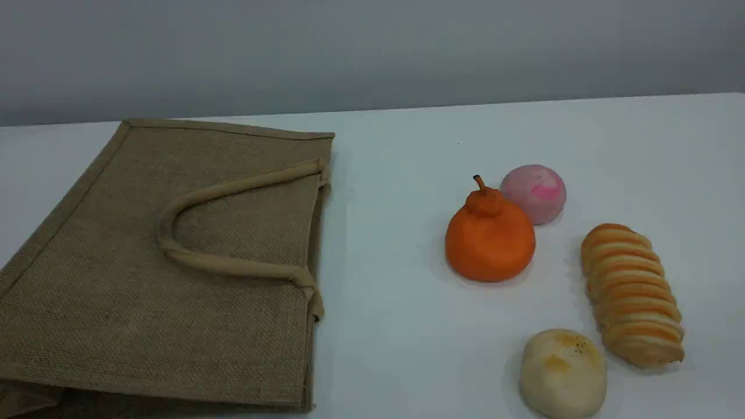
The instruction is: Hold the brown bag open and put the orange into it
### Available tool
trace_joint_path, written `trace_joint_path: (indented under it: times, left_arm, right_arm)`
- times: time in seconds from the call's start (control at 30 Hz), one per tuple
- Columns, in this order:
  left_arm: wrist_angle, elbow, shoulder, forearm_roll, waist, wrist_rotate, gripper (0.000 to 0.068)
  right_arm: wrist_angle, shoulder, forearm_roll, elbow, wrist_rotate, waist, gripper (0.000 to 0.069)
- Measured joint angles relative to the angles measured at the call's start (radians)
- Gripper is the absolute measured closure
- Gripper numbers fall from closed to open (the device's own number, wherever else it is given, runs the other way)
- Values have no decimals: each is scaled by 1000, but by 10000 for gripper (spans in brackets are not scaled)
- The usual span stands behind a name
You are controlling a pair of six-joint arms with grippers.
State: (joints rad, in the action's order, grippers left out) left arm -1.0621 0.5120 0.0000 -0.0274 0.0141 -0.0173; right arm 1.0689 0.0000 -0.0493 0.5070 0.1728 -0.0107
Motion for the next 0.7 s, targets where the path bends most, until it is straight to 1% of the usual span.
trace_joint_path:
  times: [0.17, 0.33, 0.7]
  left_arm:
    - [-7, 0, 0, 0, -1, 0, 231]
    - [-7, 0, 0, -1, -29, 0, 231]
    - [-1, 4, 18, -2, -29, 9, 231]
  right_arm:
    - [0, 0, 0, 0, 0, 0, 202]
    - [0, 0, 0, 0, 0, 0, 202]
    - [0, 0, 0, 0, 1, 0, 202]
